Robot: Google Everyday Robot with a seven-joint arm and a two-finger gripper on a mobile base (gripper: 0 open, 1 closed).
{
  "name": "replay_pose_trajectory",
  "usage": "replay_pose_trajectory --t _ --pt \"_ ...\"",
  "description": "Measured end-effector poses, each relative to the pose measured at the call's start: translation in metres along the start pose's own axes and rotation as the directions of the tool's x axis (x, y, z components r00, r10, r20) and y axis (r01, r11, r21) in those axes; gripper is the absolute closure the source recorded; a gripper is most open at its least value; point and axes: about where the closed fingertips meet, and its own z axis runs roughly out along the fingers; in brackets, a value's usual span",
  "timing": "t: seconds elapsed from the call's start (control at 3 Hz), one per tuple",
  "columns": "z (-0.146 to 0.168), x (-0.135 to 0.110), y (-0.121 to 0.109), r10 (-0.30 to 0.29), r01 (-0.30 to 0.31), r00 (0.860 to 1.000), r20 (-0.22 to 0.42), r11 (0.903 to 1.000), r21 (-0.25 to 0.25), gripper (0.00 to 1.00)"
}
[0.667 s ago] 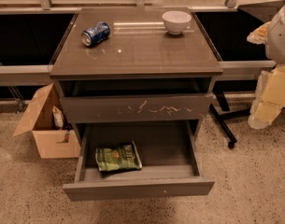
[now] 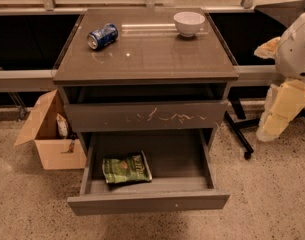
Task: Pick green jalapeno chip bag from middle drawer and place on counter
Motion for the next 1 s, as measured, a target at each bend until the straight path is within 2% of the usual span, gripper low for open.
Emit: replay_pose_trajectory --t 0.33,1.0 --pt "0.0406 0.0017 0.0039 0.007 -0.001 0.997 0.083 0.9973 -0.074 0.00" --pt "0.0398 -0.0006 0.0041 0.005 0.001 0.996 0.084 0.9973 -0.073 0.00"
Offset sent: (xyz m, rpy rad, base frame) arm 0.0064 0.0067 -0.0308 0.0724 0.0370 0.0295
